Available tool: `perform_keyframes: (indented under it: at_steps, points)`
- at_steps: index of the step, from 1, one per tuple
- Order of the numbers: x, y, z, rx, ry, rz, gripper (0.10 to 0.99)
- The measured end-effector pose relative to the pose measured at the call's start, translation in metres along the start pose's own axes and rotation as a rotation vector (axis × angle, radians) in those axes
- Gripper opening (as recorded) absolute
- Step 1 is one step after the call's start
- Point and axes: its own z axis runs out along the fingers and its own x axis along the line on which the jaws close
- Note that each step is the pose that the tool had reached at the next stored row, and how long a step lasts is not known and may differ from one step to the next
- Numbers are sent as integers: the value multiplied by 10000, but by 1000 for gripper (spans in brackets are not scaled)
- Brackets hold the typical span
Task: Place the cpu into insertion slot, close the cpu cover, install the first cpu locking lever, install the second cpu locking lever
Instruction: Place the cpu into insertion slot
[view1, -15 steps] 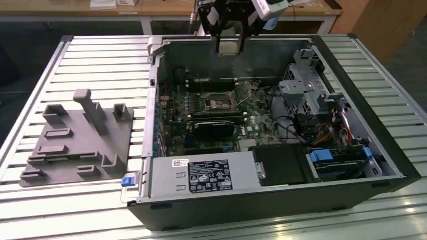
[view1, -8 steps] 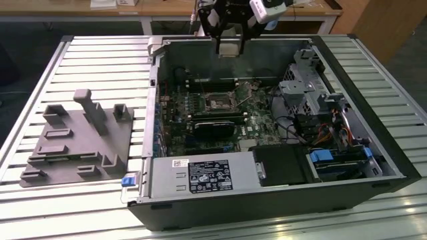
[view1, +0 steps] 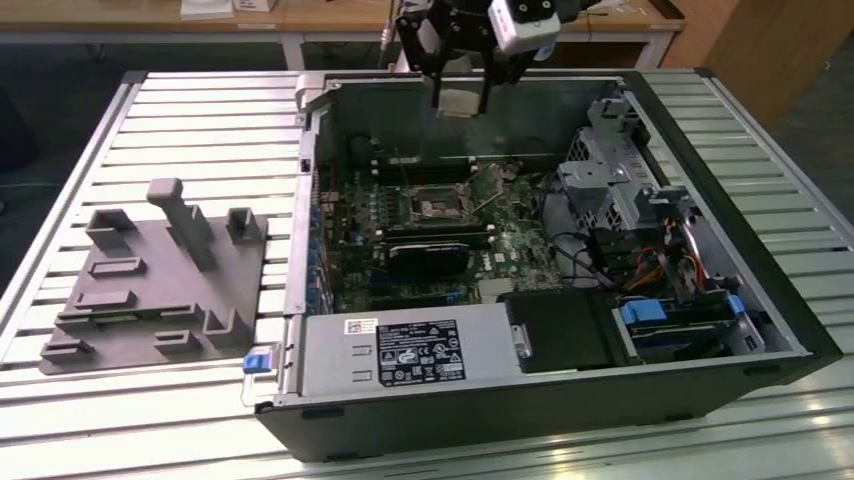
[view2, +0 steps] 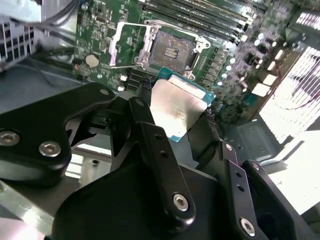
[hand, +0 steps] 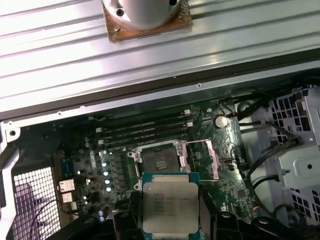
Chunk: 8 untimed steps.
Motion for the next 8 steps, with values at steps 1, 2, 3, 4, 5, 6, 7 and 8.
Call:
perform_keyframes:
  at_steps: [1, 2, 3, 4, 5, 6, 7, 8]
  points:
    - [0, -1, 9, -4, -17, 185, 537]
    - [-1, -3, 31, -11, -50, 554, 537]
    - [-1, -4, 43, -13, -66, 734, 537]
    - [-1, -5, 56, -17, -82, 912, 537]
    - [-1, -6, 69, -21, -98, 1098, 537]
    - [-2, -7, 81, -24, -115, 1276, 537]
    - [-2, -8, 94, -28, -131, 1456, 537]
    - [-2, -9, 106, -32, -147, 1634, 537]
